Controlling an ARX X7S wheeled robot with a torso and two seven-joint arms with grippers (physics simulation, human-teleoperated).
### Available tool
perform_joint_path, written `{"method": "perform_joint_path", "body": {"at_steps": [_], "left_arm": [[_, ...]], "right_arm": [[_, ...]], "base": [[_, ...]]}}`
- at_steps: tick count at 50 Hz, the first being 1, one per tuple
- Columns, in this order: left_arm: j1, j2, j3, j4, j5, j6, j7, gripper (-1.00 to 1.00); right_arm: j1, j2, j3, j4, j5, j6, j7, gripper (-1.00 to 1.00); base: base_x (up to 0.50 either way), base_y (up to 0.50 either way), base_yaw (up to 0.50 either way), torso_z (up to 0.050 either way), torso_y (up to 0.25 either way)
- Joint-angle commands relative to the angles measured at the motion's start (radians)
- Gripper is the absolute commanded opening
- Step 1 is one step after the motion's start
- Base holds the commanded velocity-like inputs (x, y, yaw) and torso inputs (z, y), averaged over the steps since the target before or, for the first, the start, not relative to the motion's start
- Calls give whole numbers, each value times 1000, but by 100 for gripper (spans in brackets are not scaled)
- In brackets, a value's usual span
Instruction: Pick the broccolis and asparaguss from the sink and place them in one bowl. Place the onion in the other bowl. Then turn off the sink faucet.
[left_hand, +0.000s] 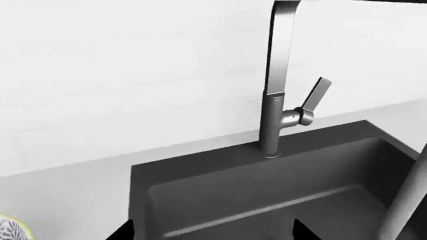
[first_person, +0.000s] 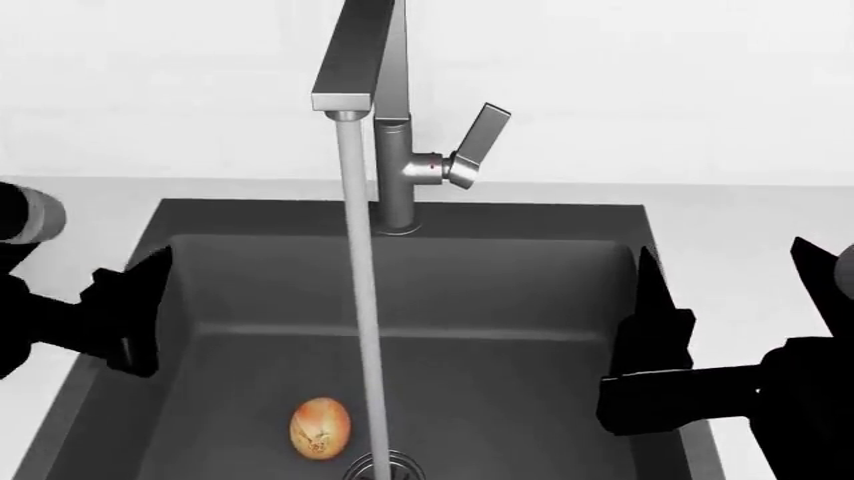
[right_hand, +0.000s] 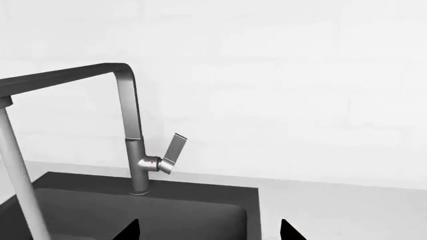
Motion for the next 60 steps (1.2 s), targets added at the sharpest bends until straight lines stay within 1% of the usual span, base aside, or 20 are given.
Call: {"method": "perform_joint_path", "body": {"at_steps": [1, 3, 6, 7, 8, 10, 13, 16, 22, 24, 30, 31, 34, 37, 38, 40, 44, 48, 52, 60], "left_arm": [[-111, 187, 171, -122, 33, -115, -5, 100], [-99, 222, 168, -146, 5, -115, -34, 100], [-83, 247, 198, -171, 55, -94, -20, 100], [-77, 276, 196, -234, 53, -89, -37, 100], [-81, 285, 211, -261, 85, -83, -46, 100], [-85, 305, 206, -319, 60, -95, -40, 100], [-96, 328, 222, -345, 69, -95, -22, 100], [-107, 357, 225, -355, 40, -113, -20, 100], [-115, 409, 270, -404, 82, -102, 0, 100], [-111, 429, 273, -427, 91, -93, -9, 100], [-106, 464, 320, -494, 171, -43, 26, 100], [-107, 475, 328, -519, 190, -44, -7, 100], [-104, 488, 344, -537, 202, -38, 10, 100], [-116, 512, 357, -594, 226, -25, 23, 100], [-121, 519, 367, -614, 254, -4, 24, 100], [-127, 533, 364, -653, 256, 2, 29, 100], [-126, 540, 376, -665, 260, -6, 25, 100], [-135, 562, 378, -714, 284, 33, 47, 100], [-154, 591, 387, -813, 330, 86, 68, 100], [-168, 620, 394, -888, 341, 106, 101, 100]], "right_arm": [[-24, -10, 5, 5, 0, -8, -5, 100], [-13, -17, 4, 6, 2, -3, -2, 100], [-19, -18, 1, 4, 3, -3, -1, 100], [-31, -6, 9, -3, 8, -13, 3, 100], [-38, -2, 12, -4, 8, -19, 4, 100], [-36, -6, 9, -2, 8, -15, 6, 100], [-28, -19, 2, 6, 2, -7, 1, 100], [-20, -31, -3, 12, -3, 0, -2, 100], [-66, -23, 2, 10, -15, -31, -8, 100], [-74, -22, 4, 9, -18, -38, -11, 100], [-99, -18, 9, 8, -28, -58, -18, 100], [-112, -15, 12, 5, -31, -68, -18, 100], [-151, 6, 25, -8, -33, -100, -15, 100], [-177, 16, 34, -16, -37, -121, -13, 100], [-181, 15, 34, -17, -39, -124, -14, 100], [-184, 17, 35, -16, -39, -126, -15, 100], [-198, 16, 39, -11, -47, -140, -20, 100], [-195, -2, 32, -2, -60, -137, -27, 100], [-235, 15, 44, -11, -63, -169, -25, 100], [-243, 14, 45, -16, -65, -171, -26, 100]], "base": [[0, 0, 0, 0, 0], [0, 0, 0, 0, 0], [0, 0, 0, 0, 0], [0, 0, 0, 0, 0], [0, 0, 0, 0, 0], [0, 0, 0, 0, 0], [0, 0, 0, 0, 0], [0, 0, 0, 0, 0], [0, 0, 0, 0, 0], [0, 0, 0, 0, 0], [0, 0, 0, 0, 0], [0, 0, 0, 0, 0], [0, 0, 0, 0, 0], [0, 0, 0, 0, 0], [0, 0, 0, 0, 0], [0, 0, 0, 0, 0], [0, 0, 0, 0, 0], [0, 0, 0, 0, 0], [0, 0, 0, 0, 0], [0, 0, 0, 0, 0]]}}
